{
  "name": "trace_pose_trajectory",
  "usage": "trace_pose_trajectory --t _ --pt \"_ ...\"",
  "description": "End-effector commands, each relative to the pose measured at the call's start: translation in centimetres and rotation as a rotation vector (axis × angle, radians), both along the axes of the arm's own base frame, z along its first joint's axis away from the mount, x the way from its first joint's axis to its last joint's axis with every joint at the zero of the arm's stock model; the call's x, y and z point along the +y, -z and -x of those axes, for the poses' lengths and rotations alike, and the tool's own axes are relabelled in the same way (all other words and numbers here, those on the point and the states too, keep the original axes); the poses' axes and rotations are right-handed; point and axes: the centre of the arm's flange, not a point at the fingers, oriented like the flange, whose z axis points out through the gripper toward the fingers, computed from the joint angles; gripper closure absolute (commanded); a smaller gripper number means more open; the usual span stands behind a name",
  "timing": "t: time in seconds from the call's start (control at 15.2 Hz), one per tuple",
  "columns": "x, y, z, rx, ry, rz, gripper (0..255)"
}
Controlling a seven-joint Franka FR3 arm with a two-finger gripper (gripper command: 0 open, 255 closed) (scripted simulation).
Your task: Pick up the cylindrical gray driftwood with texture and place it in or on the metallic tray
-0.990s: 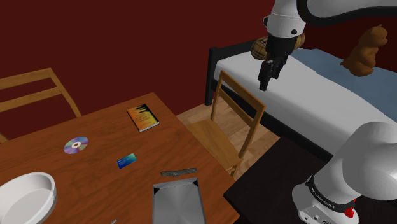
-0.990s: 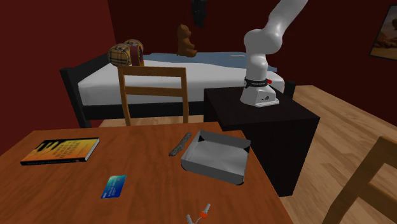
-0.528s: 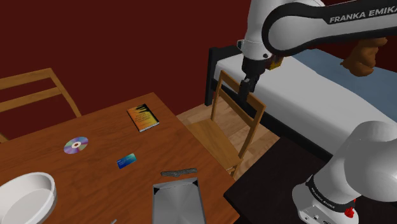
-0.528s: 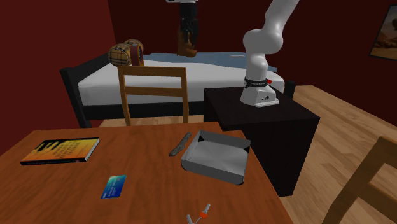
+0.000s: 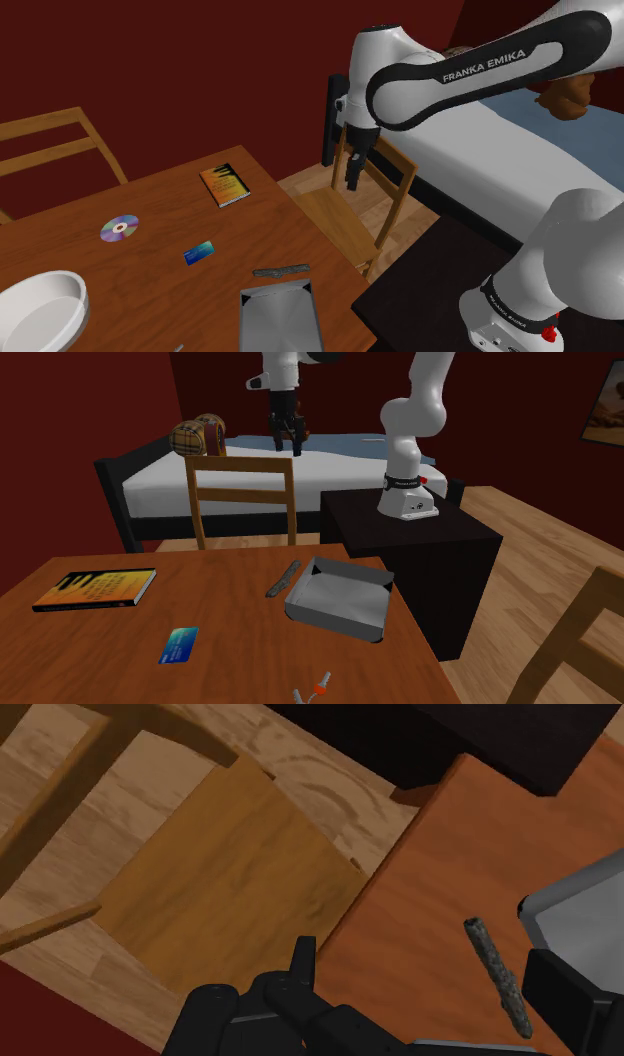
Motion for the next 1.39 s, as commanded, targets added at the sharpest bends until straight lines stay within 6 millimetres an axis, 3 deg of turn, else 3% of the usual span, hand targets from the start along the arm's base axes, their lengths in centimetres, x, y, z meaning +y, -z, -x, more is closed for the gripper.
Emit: trace_pose_trajectory --t 0.0,0.66,1.32 --pt "1.4 2.2 -1.1 0.003 -0.050 -0.016 0" --pt "9.2 11.8 -4.5 0.025 -0.294 -0.089 0" --pt "18.2 20.8 -5.6 0.047 -0.539 -0.161 0"
